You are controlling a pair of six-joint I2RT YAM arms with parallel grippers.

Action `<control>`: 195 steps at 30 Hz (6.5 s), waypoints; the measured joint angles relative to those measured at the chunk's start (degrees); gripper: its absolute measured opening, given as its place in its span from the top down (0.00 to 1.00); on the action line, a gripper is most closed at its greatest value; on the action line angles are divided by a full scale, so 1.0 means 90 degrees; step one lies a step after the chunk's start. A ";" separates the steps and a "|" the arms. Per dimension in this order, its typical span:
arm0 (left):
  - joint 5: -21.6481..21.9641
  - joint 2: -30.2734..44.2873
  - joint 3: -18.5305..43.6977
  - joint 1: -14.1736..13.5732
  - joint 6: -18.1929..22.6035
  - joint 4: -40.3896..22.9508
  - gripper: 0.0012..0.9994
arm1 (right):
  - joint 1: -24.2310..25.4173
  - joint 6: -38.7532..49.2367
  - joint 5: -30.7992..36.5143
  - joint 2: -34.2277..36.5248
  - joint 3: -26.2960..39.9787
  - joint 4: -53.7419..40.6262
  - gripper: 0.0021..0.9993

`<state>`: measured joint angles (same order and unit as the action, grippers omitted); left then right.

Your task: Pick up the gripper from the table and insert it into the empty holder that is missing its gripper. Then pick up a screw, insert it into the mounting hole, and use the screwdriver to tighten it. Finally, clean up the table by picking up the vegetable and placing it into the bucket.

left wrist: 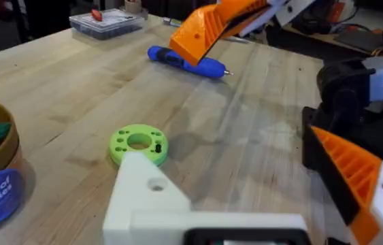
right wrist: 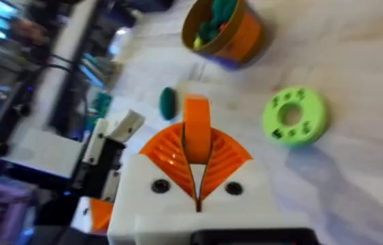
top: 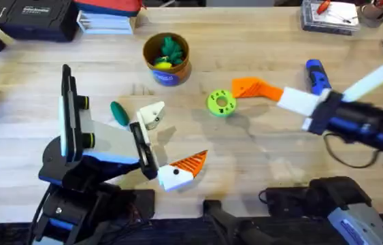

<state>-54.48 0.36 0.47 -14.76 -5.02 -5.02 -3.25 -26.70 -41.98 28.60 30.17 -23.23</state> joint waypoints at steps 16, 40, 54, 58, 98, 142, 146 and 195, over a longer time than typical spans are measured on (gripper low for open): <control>0.0000 0.0000 0.0000 0.0000 0.0000 0.0000 0.01 | -0.2061 -0.3656 -0.0369 0.0000 -0.1612 0.2516 0.99; 0.0000 0.0000 0.0000 0.0000 0.0000 -0.0001 0.01 | -0.3519 -0.5411 0.0632 0.2849 -0.1631 0.6081 0.99; 0.0121 -0.0001 0.0002 0.0015 0.0000 0.0007 0.01 | -0.3555 -0.5704 -0.0024 0.3949 -0.1654 0.7610 0.99; 0.0068 0.0000 0.0002 0.0007 0.0002 0.0002 0.01 | -0.3555 -0.5707 -0.0061 0.3961 -0.1655 0.7608 0.99; 0.0697 0.0007 0.0012 0.0170 -0.0430 0.0015 0.01 | -0.3788 -0.5745 -0.0488 0.6460 -0.0006 0.7899 0.99; 0.0022 0.0006 0.0027 0.0000 -0.0136 -0.0044 0.01 | -0.3517 -0.5490 -0.1048 0.6669 -0.0009 0.8171 0.01; 0.0019 0.0005 0.0027 0.0000 -0.0136 -0.0044 0.01 | -0.2923 -0.5319 -0.1064 0.6669 -0.0009 0.8171 0.01; 0.0003 0.0005 0.0027 0.0000 -0.0136 -0.0044 0.01 | -0.3981 0.1351 0.5207 0.6305 0.3211 -0.2191 0.01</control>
<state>-54.45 0.41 0.71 -14.76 -6.24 -5.41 -39.08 -14.55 4.88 85.35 59.07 -42.95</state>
